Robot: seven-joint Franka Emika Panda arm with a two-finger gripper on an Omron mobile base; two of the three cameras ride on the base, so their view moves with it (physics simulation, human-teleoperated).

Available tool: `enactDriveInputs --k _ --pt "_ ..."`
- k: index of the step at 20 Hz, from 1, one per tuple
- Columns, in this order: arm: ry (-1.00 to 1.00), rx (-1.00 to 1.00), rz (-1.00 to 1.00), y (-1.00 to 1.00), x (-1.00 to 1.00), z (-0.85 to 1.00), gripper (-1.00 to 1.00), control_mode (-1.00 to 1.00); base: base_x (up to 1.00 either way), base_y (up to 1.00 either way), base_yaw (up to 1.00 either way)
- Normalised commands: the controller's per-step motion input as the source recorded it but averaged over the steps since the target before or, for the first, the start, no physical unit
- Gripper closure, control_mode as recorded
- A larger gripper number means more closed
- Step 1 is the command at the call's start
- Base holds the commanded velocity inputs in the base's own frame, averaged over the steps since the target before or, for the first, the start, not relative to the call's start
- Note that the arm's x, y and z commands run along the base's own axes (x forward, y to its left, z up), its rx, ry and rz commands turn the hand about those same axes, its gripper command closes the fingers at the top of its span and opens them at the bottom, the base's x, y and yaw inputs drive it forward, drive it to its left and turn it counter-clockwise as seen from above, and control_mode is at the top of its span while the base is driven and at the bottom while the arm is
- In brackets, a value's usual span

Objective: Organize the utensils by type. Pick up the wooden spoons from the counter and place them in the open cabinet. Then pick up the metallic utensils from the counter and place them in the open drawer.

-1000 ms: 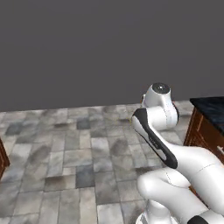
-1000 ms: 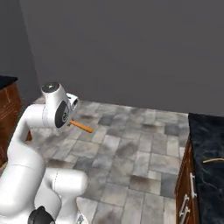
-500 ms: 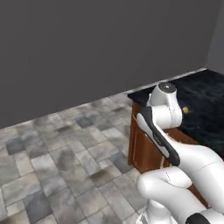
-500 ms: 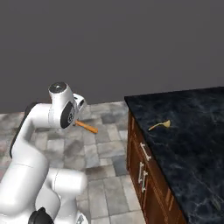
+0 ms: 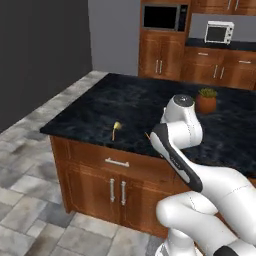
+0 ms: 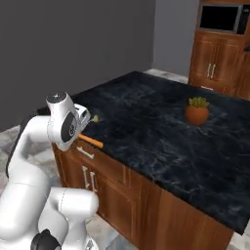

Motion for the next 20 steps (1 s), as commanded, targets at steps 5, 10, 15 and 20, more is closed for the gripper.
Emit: enactDriveInputs --k 5,10,15,20 --pt "0.0 0.0 0.0 0.0 0.0 0.0 1.0 1.0 0.03 -0.01 -0.92" --pt "0.0 0.0 0.0 0.0 0.0 0.0 1.0 1.0 0.15 -0.01 -0.22" --pt "0.0 0.0 0.0 0.0 0.0 0.0 1.0 1.0 0.19 -0.27 -0.13" --pt "0.0 0.0 0.0 0.0 0.0 0.0 1.0 1.0 0.15 -0.55 -0.24"
